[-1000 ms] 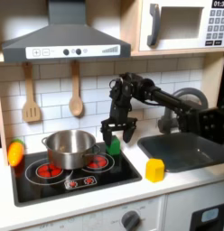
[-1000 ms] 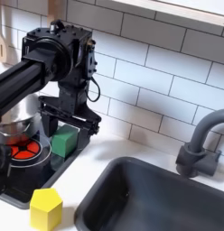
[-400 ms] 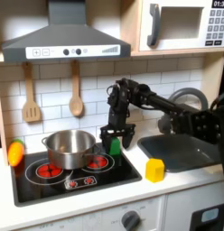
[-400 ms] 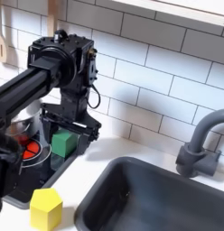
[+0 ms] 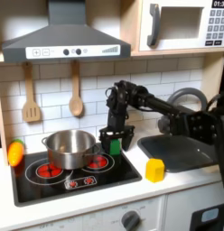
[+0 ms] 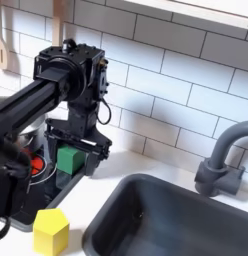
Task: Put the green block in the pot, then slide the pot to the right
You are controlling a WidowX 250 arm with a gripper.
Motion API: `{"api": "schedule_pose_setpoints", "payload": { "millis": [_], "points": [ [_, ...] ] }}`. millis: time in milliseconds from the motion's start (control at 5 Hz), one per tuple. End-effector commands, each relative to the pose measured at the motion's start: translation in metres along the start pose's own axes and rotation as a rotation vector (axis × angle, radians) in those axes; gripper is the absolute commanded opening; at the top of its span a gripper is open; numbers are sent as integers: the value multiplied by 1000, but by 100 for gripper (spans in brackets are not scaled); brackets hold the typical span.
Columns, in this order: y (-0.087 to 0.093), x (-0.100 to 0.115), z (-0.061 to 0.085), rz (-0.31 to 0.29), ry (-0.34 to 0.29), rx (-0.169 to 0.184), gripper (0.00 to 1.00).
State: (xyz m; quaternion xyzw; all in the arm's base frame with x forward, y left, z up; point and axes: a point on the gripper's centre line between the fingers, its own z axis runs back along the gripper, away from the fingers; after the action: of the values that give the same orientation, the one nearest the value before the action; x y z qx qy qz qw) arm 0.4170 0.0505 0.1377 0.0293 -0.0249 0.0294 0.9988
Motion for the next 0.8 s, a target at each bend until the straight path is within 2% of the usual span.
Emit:
{"api": "schedule_pose_setpoints", "payload": {
  "millis": [0,200,400,600],
  "points": [
    [2,6,-4,2,20,-8,100],
    [6,5,-4,6,25,-9,100],
    [6,3,-4,-3,25,-14,0],
    [4,1,-3,-20,18,-23,0]
  ]
}}
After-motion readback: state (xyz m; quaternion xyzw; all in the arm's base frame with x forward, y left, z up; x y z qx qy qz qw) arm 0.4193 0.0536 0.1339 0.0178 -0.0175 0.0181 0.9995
